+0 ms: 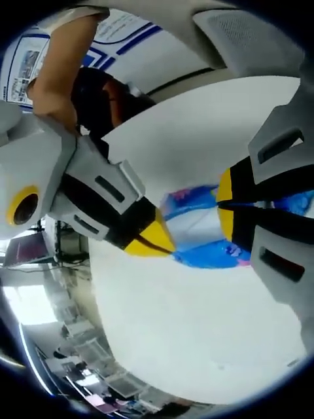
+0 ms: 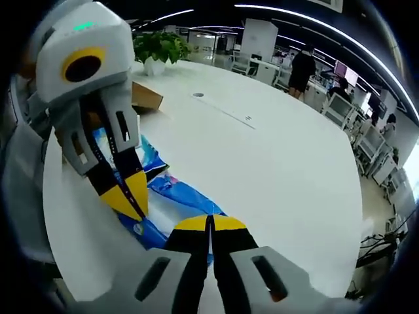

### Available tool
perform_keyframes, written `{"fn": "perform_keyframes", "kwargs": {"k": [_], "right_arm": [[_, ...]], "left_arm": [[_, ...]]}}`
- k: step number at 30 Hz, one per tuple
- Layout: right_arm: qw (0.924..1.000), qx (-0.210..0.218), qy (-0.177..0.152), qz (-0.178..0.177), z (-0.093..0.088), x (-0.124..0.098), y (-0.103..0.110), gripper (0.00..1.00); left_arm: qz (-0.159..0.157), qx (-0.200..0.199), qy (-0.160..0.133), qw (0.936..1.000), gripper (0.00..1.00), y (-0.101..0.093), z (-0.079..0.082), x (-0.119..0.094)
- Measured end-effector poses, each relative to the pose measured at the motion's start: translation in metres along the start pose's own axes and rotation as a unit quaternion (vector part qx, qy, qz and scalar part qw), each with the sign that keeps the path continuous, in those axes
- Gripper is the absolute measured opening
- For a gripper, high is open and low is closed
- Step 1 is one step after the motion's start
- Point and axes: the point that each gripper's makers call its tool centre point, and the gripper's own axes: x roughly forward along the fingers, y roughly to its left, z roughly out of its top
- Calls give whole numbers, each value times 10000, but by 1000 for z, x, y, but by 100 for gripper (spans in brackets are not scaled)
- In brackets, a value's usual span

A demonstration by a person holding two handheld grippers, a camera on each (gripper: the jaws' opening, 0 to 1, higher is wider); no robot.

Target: Operate the shoe box by opening the lid, removing the specified soft item, and placing it in the target area until the item is outside and the box remains undamaged.

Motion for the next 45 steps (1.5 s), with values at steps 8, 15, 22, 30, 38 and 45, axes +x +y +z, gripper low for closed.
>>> {"fn": "perform_keyframes", "kwargs": {"k": [8,15,22,30,38,45], "right_arm": [[10000,-61,39,-49,-2,-3,-2,0],[9999,-89,54,-52,-1,-5,-1,0],[9999,-99,47,-107,2,-14,-2,1],[9997,-156,90,-139,5,-25,3,5],[9996,-179,201,-118,8,-36,14,14],[9994,-224,252,-115,11,-45,25,22]], "left_arm": [[12,84,-6,10000,0,-1,2,1],[36,162,-52,9998,0,-2,5,-2],[87,219,-96,9997,0,-3,8,-9],[196,276,-96,9994,2,-4,8,-24],[372,197,-84,9991,10,-3,3,-45],[515,48,-89,9986,18,-8,-8,-65]]}}
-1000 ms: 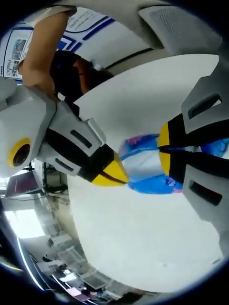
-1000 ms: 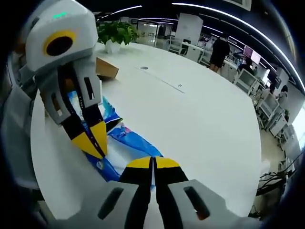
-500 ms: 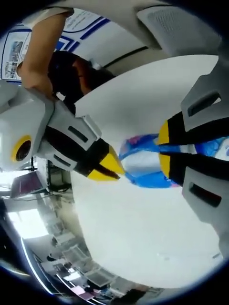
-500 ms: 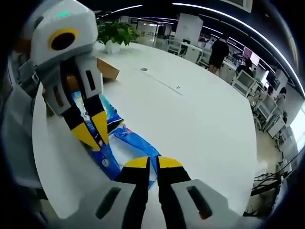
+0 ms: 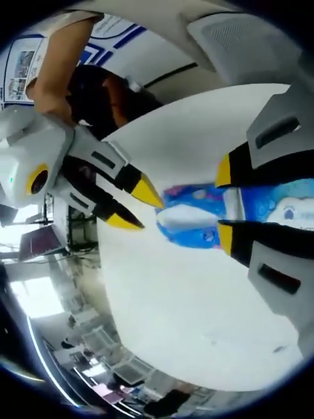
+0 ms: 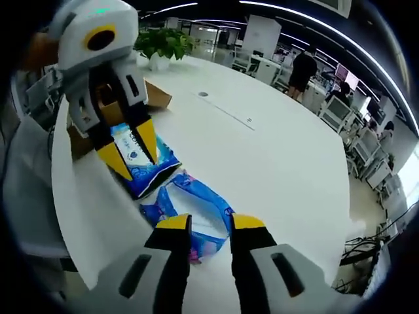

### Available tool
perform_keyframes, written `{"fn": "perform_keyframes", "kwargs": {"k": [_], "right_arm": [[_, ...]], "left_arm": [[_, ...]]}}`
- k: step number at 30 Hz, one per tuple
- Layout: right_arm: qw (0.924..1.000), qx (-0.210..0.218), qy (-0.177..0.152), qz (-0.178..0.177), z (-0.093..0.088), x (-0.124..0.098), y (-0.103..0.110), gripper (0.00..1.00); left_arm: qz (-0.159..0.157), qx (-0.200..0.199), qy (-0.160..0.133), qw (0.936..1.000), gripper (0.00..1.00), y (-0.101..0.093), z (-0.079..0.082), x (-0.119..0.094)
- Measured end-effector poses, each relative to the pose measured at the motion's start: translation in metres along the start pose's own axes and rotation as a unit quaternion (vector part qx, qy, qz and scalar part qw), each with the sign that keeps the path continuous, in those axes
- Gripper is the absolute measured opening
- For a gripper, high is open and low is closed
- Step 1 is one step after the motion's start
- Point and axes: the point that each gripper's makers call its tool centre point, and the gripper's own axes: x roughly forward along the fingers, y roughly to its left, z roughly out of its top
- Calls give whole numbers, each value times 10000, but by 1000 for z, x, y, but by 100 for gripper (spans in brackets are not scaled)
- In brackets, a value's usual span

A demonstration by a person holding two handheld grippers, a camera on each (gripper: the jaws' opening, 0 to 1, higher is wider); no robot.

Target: Operate the shoe box by opening the lid, removing the specified soft item, and placing it in the target area until the item is outside and the box remains undamaged.

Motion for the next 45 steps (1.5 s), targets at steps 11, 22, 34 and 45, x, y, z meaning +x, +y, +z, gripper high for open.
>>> {"fn": "perform_keyframes", "kwargs": {"k": [11,22,34,45], "right_arm": [[10000,1,-13,26,11,-17,18,42],[9999,12,35,114,25,-34,38,68],[9991,126,66,403,45,-53,70,88],[9976,-76,99,678,64,-56,102,96]], "left_arm": [[254,-271,-50,9993,34,-3,-18,-33],[545,-763,-331,9950,53,-5,-36,-76],[1066,-1160,-532,9861,75,-3,-64,-127],[1444,-1577,-639,9748,95,-9,-98,-173]]}}
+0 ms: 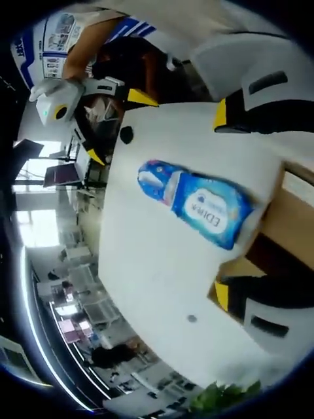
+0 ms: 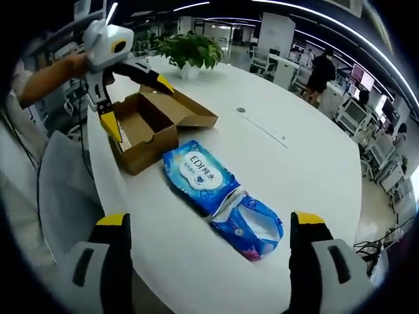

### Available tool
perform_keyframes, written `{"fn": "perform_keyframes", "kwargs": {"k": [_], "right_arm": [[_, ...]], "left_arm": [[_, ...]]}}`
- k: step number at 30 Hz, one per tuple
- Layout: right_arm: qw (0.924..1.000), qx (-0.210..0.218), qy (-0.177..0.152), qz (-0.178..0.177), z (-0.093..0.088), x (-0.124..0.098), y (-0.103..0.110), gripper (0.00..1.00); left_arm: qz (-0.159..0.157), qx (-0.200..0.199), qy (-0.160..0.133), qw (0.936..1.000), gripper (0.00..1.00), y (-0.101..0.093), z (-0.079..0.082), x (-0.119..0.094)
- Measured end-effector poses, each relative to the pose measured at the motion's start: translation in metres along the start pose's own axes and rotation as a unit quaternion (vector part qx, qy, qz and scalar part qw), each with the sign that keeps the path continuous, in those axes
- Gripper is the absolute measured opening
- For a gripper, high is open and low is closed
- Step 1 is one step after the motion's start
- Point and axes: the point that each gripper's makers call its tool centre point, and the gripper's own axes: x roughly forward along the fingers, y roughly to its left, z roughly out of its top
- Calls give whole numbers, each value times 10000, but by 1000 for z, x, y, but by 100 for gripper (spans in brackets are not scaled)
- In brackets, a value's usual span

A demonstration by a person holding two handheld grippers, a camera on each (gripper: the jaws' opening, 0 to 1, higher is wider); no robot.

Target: Operate the shoe box by opening the lid, removing the specified soft item, and placing it in the target area until the item is outside and the box remains undamaged.

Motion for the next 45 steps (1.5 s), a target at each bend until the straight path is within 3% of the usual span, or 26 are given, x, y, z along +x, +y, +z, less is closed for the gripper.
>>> {"fn": "perform_keyframes", "kwargs": {"k": [5,26,35,45], "right_arm": [[9997,-190,1,119,10,3,11,96],[9928,-886,-36,810,53,30,57,94],[9835,-1313,-15,1245,67,47,83,84],[9697,-1825,-75,1625,83,72,106,74]], "left_arm": [[168,-130,-1,9998,100,6,-14,-17],[714,-645,-76,9953,100,31,-64,-78],[1071,-939,-44,9898,100,47,-93,-101],[1518,-1409,-65,9783,93,72,-131,-130]]}}
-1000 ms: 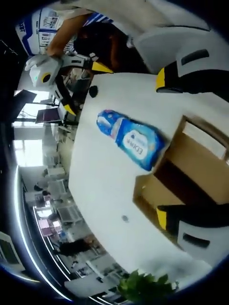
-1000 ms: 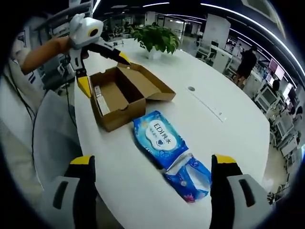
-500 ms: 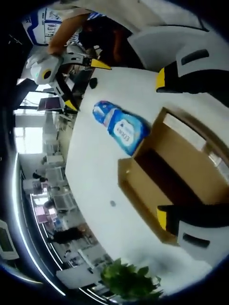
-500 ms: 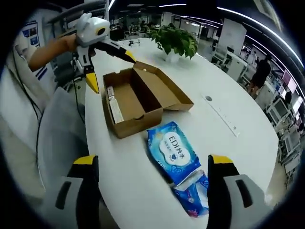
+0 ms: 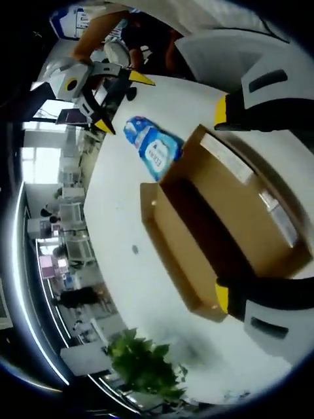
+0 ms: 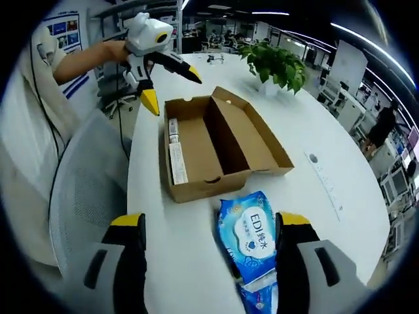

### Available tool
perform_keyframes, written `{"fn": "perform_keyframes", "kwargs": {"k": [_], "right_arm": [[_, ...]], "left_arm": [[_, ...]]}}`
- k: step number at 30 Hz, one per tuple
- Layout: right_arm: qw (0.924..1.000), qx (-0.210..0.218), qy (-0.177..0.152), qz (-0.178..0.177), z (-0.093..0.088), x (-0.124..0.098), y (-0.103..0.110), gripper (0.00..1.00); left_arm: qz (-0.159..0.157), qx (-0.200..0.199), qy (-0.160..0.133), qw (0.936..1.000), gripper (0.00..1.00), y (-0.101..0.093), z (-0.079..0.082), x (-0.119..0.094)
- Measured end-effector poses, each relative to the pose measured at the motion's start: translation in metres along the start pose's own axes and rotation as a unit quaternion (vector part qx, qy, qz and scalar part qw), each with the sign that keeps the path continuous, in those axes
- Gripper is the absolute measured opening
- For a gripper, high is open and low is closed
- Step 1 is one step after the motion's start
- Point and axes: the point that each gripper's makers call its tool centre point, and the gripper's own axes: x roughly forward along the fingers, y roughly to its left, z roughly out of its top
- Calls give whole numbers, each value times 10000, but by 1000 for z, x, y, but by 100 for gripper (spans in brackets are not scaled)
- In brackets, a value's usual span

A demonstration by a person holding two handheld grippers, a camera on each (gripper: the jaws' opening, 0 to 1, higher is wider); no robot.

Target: Operate the shoe box by opening the lid, removing the specified soft item, and placing it in the target area until the item is outside and the box remains undamaged.

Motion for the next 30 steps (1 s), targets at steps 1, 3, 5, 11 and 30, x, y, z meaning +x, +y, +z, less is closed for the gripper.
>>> {"fn": "perform_keyframes", "kwargs": {"k": [1,3,5,11,30], "right_arm": [[10000,-41,-2,28,1,2,0,72],[9999,-135,62,82,3,7,1,68],[9997,-200,66,119,5,11,2,67],[9990,-376,18,248,16,26,4,62],[9937,-777,81,804,34,84,18,48]], "left_arm": [[44,-40,8,10000,92,3,-2,-1],[170,-178,-19,9997,89,12,-7,-5],[207,-273,-17,9994,87,17,-13,-7],[467,-529,64,9975,77,39,-34,-15],[939,-1141,351,9884,44,66,-86,-23]]}}
